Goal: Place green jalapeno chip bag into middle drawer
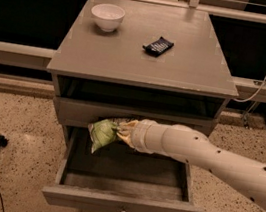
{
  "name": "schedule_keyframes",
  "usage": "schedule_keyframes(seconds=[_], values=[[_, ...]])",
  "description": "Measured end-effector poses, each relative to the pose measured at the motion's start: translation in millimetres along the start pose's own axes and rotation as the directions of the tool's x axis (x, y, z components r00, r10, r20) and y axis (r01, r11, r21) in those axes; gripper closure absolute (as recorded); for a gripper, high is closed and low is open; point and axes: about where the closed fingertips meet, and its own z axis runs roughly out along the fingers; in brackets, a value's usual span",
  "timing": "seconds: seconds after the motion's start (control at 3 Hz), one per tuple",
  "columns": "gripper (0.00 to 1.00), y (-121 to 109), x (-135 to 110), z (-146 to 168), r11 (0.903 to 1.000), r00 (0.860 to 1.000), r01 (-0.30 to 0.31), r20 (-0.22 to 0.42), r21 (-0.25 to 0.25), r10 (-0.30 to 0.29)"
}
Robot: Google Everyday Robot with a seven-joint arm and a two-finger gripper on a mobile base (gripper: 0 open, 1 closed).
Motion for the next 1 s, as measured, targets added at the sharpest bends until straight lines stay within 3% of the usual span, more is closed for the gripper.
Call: schedule_keyframes(seconds=[0.33, 0.67, 1.0], values=[[1.0, -2, 2, 5, 0.9999, 1.0, -0.009, 0.011, 0.012, 0.009], [1.0, 16, 32, 13, 0.9982, 0.998, -0.059, -0.038, 0.001, 0.059], [1.0, 59, 101, 28, 0.9941, 0.993, -0.106, -0.048, 0.022, 0.107]])
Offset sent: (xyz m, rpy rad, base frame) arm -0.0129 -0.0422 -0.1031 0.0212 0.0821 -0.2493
